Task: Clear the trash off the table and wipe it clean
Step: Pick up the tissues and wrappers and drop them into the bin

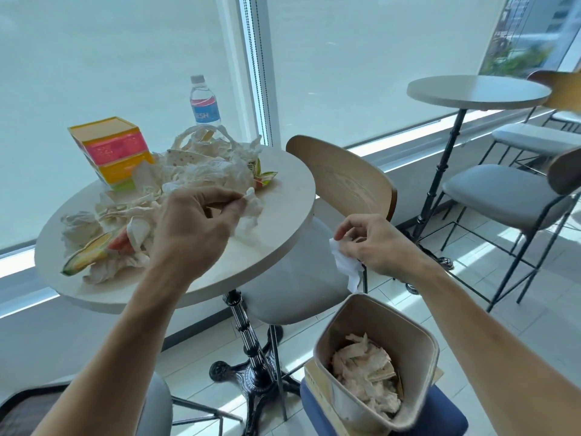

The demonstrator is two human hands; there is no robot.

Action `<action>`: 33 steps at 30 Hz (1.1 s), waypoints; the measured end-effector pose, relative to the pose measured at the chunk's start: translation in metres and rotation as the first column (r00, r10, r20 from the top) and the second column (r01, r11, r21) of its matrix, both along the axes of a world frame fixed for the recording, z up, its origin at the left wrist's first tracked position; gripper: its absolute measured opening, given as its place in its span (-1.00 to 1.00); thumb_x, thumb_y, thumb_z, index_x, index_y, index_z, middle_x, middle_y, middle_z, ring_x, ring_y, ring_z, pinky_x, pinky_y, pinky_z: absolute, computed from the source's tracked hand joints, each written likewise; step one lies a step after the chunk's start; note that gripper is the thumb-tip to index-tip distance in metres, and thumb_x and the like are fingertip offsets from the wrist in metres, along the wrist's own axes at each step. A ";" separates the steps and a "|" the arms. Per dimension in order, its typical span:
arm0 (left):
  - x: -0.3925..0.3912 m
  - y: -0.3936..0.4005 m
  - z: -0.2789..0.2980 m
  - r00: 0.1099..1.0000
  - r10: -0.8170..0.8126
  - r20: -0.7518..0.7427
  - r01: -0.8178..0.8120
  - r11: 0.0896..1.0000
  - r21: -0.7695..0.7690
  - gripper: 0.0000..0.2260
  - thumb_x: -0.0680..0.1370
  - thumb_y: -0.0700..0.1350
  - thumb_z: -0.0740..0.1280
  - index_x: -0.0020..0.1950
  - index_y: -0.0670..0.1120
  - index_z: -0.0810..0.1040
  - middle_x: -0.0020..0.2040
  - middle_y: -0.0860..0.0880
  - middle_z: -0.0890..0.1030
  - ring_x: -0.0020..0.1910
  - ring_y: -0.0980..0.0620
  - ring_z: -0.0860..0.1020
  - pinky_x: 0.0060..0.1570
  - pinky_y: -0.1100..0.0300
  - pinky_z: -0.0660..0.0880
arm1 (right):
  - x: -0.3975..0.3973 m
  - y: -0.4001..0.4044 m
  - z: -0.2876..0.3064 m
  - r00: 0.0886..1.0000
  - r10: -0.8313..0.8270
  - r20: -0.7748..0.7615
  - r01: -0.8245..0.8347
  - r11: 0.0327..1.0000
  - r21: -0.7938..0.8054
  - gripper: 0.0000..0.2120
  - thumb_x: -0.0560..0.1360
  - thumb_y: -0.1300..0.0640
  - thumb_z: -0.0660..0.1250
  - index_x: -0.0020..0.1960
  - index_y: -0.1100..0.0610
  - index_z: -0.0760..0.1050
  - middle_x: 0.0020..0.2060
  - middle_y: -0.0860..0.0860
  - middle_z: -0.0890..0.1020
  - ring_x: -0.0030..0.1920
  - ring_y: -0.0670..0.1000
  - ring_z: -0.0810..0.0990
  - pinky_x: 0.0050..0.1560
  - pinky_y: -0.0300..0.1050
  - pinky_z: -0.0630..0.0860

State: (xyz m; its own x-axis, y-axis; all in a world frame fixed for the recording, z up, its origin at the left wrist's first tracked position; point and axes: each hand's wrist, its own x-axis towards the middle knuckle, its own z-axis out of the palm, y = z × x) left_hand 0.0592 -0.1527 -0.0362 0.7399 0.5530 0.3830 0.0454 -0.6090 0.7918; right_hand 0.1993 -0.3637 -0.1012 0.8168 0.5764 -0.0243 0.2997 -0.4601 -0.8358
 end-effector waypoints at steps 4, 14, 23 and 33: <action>-0.001 -0.012 0.007 0.977 -0.201 0.074 0.213 0.951 -0.223 -0.90 0.43 -0.12 0.48 -0.20 0.10 0.68 -0.23 0.12 0.72 -0.21 0.14 0.64 -0.21 0.41 0.55 | 0.008 -0.008 -0.026 0.999 -0.005 -0.045 0.002 0.998 -0.065 -0.82 0.53 0.24 0.36 0.06 0.02 0.49 -0.22 0.07 0.53 -0.27 -0.01 0.49 -0.22 -0.14 0.49; 0.000 -0.056 0.000 0.893 -0.441 0.090 0.444 0.831 -0.334 -0.91 0.33 -0.05 0.44 -0.21 0.01 0.72 -0.27 0.04 0.72 -0.31 0.18 0.59 -0.25 0.36 0.49 | 0.010 -0.031 -0.071 0.983 -0.052 -0.174 0.002 0.961 -0.275 -0.75 0.46 0.22 0.43 0.08 0.01 0.49 -0.04 0.01 0.59 -0.09 -0.01 0.60 -0.15 -0.18 0.53; 0.022 -0.096 -0.066 0.782 -0.566 -0.262 0.512 0.822 -0.249 -0.92 0.52 -0.14 0.42 -0.03 -0.04 0.70 -0.33 0.08 0.64 -0.43 0.25 0.46 -0.42 0.40 0.37 | 0.022 -0.038 -0.046 0.992 -0.106 -0.068 0.097 0.987 -0.128 -0.91 0.55 0.13 0.34 -0.02 -0.05 0.54 -0.05 0.00 0.59 -0.05 0.00 0.58 -0.03 -0.12 0.52; 0.047 -0.103 -0.119 0.754 -0.452 -0.477 0.481 0.874 -0.069 -0.81 0.55 -0.02 0.39 0.15 0.04 0.66 0.07 0.13 0.68 -0.12 0.26 0.62 -0.14 0.44 0.50 | 0.010 -0.028 -0.005 0.999 -0.040 0.031 0.042 0.998 -0.049 -0.87 0.59 0.09 0.32 0.13 -0.01 0.56 -0.05 -0.06 0.61 -0.02 -0.10 0.59 -0.02 -0.23 0.50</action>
State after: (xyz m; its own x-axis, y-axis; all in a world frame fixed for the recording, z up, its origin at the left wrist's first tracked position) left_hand 0.1058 -0.2557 -0.1556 0.9952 0.0809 -0.0554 0.0961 -0.6934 0.7141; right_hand 0.2094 -0.3917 -0.1066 0.8406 0.5410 -0.0274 0.3041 -0.5131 -0.8027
